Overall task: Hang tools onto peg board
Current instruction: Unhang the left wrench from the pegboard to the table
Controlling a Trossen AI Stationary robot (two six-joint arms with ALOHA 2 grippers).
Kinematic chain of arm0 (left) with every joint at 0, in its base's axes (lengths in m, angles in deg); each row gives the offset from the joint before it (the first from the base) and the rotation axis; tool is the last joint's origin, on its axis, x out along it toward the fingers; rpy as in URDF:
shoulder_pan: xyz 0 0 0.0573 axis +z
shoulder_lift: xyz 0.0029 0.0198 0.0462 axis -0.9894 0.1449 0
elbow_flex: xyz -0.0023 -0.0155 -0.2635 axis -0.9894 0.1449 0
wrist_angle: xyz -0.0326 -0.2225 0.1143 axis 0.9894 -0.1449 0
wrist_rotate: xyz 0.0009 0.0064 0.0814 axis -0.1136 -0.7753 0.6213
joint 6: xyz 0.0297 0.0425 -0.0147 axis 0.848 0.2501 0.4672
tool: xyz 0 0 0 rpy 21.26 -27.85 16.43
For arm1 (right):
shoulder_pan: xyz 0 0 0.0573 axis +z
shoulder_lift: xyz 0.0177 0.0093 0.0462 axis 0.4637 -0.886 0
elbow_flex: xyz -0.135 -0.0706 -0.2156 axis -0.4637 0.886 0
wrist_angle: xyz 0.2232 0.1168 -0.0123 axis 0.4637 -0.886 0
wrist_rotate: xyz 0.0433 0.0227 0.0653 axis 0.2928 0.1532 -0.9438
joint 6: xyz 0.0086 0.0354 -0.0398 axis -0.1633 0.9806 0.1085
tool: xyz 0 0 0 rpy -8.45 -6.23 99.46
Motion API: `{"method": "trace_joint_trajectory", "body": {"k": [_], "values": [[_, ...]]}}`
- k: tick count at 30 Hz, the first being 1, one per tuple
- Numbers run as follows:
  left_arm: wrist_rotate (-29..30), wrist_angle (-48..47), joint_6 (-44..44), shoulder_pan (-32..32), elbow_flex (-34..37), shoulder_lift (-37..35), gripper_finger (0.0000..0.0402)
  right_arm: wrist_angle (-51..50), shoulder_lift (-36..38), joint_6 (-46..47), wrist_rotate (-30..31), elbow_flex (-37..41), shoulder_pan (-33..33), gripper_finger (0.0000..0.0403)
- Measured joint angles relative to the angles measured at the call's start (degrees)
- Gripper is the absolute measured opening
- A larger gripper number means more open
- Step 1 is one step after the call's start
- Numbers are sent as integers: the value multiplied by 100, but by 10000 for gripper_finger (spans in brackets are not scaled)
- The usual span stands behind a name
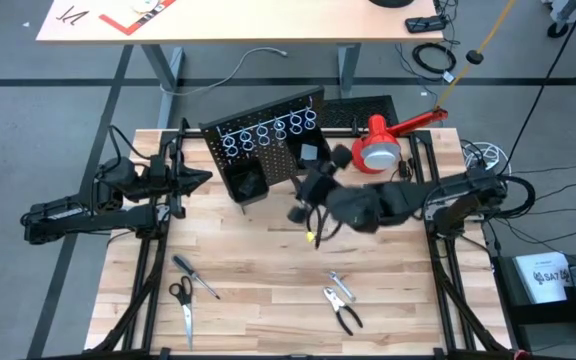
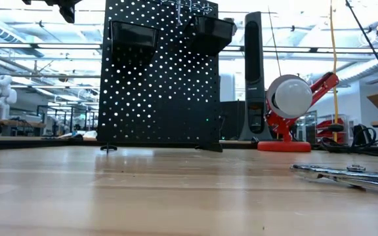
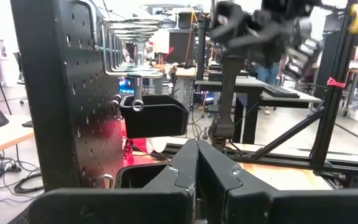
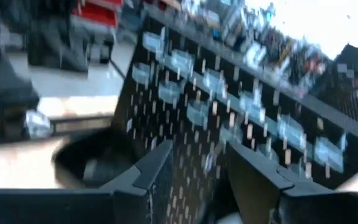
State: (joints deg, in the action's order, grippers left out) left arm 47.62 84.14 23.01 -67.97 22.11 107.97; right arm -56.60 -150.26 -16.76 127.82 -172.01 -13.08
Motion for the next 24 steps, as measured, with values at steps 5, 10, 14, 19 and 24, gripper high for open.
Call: {"method": "trace_joint_trajectory", "body": {"k": [5,10,14,19,24], "values": [[0,0,-1,0,0,0,13,1152,75,-851,-753,0,-589,144],[0,0,12,0,0,0,13,1214,144,-508,-1436,0,-1192,144],[0,-1,13,0,0,0,13,1048,70,44,-2252,0,-1627,144],[0,-2,29,0,0,0,13,1018,-39,205,-2402,4,-1849,144],[0,-4,50,0,0,0,13,1009,-39,300,-2412,4,-1910,137]]}}
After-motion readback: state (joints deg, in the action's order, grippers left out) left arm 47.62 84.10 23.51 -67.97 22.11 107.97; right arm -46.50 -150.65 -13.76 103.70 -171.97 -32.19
